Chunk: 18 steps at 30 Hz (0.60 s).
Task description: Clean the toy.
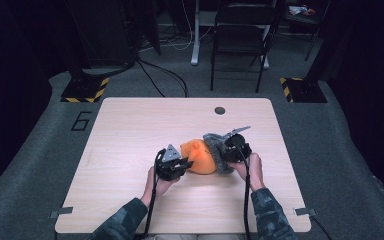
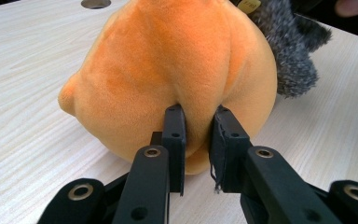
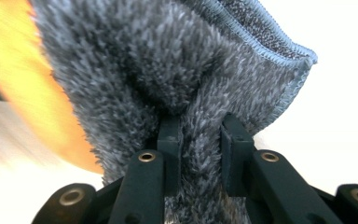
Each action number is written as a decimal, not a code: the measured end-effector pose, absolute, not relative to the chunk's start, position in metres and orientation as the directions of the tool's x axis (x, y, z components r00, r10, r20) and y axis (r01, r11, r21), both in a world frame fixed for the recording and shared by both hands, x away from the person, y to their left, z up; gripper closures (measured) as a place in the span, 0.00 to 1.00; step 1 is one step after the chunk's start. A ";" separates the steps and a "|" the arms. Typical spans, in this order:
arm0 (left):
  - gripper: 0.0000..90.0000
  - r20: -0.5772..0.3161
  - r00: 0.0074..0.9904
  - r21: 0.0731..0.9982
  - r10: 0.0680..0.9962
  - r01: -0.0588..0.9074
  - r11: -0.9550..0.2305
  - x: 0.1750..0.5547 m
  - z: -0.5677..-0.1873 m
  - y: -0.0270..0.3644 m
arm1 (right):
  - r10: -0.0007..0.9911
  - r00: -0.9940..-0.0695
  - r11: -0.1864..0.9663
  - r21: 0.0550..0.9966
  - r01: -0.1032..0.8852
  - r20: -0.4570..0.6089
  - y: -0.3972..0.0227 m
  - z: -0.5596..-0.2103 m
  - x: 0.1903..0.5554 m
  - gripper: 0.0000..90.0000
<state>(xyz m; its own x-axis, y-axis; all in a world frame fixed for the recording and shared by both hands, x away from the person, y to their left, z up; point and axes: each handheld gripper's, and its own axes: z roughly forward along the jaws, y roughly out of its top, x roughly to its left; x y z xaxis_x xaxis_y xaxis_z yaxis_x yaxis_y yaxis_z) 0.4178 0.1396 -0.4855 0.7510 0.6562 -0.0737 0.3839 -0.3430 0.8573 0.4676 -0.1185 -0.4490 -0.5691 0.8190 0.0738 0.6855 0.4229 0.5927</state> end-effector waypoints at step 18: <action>0.84 -0.076 0.745 0.860 0.663 0.385 -0.334 0.420 -0.486 0.143 | 0.795 -0.600 0.402 0.662 0.632 0.090 -0.123 -0.414 0.459 0.83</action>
